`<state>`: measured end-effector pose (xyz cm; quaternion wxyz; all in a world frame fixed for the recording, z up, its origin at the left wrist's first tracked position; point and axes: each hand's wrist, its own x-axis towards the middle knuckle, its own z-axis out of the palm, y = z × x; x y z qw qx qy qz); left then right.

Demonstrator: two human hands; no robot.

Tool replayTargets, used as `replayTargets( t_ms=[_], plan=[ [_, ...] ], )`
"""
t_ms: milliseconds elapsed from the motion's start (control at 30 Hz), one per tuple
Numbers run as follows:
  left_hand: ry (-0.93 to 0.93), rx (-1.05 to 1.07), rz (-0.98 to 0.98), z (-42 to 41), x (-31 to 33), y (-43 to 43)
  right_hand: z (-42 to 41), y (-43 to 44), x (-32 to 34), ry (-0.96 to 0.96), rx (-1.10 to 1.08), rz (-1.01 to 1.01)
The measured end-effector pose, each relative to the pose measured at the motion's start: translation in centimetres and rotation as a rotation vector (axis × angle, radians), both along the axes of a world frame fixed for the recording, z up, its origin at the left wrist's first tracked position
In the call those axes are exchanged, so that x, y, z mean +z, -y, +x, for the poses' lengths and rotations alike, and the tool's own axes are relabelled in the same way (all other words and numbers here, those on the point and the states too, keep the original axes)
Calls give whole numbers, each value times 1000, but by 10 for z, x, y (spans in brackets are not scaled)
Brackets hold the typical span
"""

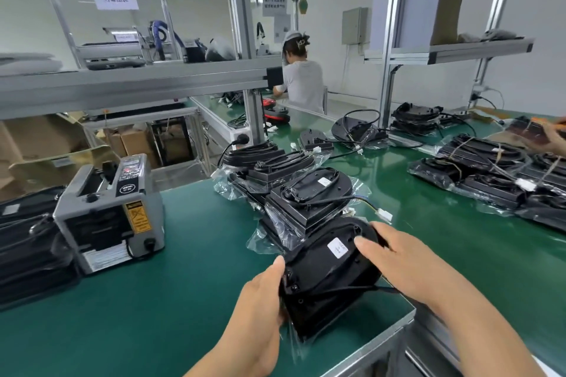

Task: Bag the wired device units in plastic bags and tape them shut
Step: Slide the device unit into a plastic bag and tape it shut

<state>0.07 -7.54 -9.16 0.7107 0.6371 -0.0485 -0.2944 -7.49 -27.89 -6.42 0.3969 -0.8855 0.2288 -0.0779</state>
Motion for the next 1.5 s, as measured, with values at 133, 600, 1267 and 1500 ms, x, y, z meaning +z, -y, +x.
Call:
replayTargets(
  t_ms=[133, 600, 1267, 1500],
  plan=[
    [-102, 225, -136, 1, -6, -28, -1, -26, 34, 66, 151, 8],
    [230, 617, 156, 46, 5, -189, 100, -192, 30, 407, 473, 151],
    [413, 380, -238, 98, 39, -178, 76, -172, -11, 491, 197, 657],
    [371, 321, -195, 101, 48, -179, 111, -213, -12, 378, 860, 609]
  ],
)
